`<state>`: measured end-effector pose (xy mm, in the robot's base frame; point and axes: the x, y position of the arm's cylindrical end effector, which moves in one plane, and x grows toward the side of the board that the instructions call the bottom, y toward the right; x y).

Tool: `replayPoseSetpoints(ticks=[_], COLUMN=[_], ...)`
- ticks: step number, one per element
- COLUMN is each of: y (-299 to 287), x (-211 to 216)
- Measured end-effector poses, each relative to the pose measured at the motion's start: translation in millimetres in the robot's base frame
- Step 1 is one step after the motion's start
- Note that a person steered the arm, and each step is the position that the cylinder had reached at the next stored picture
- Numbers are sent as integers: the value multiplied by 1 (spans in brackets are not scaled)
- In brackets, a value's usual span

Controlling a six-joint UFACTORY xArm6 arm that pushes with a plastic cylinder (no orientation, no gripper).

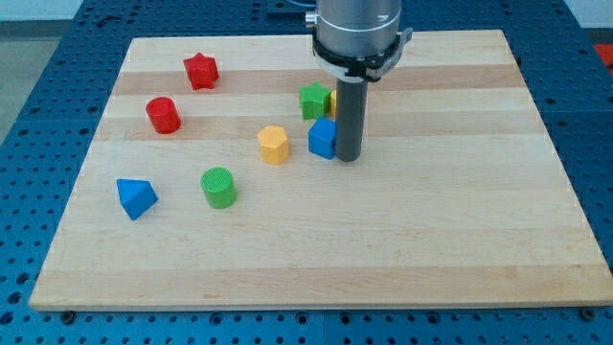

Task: Move the blue cube closer to the yellow heart

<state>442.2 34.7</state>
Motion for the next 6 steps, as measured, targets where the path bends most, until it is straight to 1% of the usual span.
replayPoseSetpoints(ticks=[1,2,3,4,6], y=[-6,-34,-48,-48,-39], x=[20,17,-4,-20,-18])
